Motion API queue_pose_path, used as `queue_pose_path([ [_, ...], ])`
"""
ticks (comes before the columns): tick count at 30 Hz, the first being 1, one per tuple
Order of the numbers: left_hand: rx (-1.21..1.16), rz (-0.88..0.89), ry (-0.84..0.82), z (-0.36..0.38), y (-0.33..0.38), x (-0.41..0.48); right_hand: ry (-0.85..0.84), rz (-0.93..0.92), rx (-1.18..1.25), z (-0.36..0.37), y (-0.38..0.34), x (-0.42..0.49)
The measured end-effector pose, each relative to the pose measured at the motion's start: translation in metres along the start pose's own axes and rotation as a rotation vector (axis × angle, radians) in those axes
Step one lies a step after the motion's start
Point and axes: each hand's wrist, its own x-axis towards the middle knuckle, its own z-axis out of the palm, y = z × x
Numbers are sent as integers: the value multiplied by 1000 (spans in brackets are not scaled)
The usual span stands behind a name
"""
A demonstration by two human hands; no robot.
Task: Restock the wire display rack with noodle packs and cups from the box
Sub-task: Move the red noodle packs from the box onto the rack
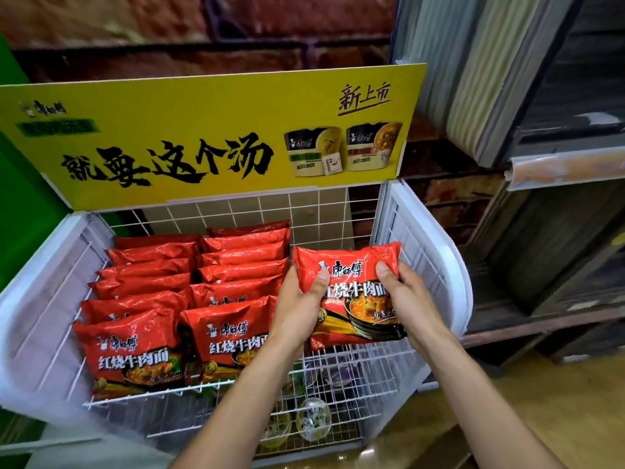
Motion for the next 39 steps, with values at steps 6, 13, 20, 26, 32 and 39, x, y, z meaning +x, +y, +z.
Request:
queue_pose_path([
  [6,-31,-4,97,8,-2,20,-45,9,-45,6,6,38],
  [13,-37,-5,161,25,0,41,-10,-1,-65,7,7,70],
  [20,-11,-18,245,39,1,68,73,38,-46,20,11,97],
  [26,1,1,300,40,4,93,101,43,21,34,3,111],
  [32,-47,44,313,39,4,112,129,32,67,48,-4,125],
  [39,-48,9,302,38,-1,131,209,14,47,56,-4,141],
])
